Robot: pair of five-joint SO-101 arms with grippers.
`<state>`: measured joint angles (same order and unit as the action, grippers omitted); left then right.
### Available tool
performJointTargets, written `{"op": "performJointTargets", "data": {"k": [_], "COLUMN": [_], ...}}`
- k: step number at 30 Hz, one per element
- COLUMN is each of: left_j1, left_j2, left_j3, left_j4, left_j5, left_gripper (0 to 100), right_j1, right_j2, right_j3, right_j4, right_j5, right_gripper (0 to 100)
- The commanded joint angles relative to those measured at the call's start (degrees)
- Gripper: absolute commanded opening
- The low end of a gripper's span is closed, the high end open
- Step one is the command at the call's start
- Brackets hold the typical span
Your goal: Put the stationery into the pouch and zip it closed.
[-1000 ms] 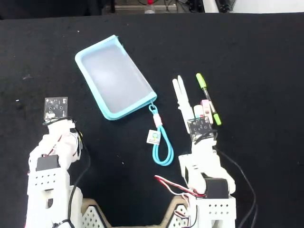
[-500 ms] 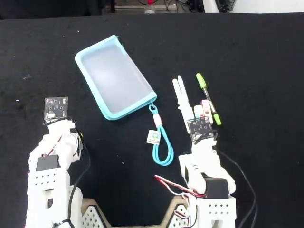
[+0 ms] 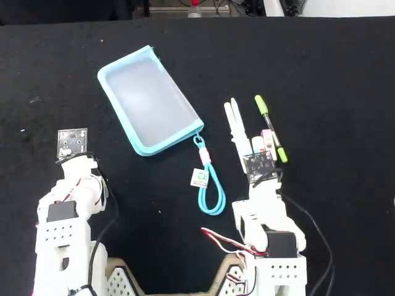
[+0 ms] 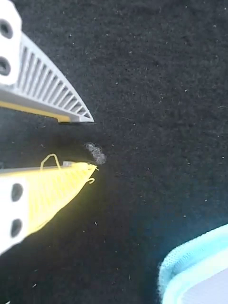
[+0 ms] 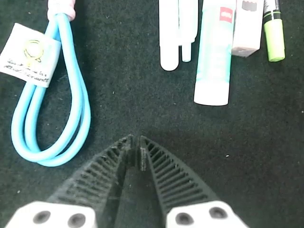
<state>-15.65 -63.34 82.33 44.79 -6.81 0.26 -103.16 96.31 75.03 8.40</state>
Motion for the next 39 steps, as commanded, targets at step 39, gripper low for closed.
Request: {"op": "performJointTargets", "data": {"k": [39], "left_j1": [-0.1], "left_j2": [-0.4], "left_j3": [-2.2], "left_j4": [-6.2], "left_j5": [7.2], "left_gripper": [15], "right_j1": [-0.3], "right_j2": [-5.4], "right_j3": [0.2], "right_j4": [-23.7], "right_j5": [-0.1], "right_gripper": [1.5]}}
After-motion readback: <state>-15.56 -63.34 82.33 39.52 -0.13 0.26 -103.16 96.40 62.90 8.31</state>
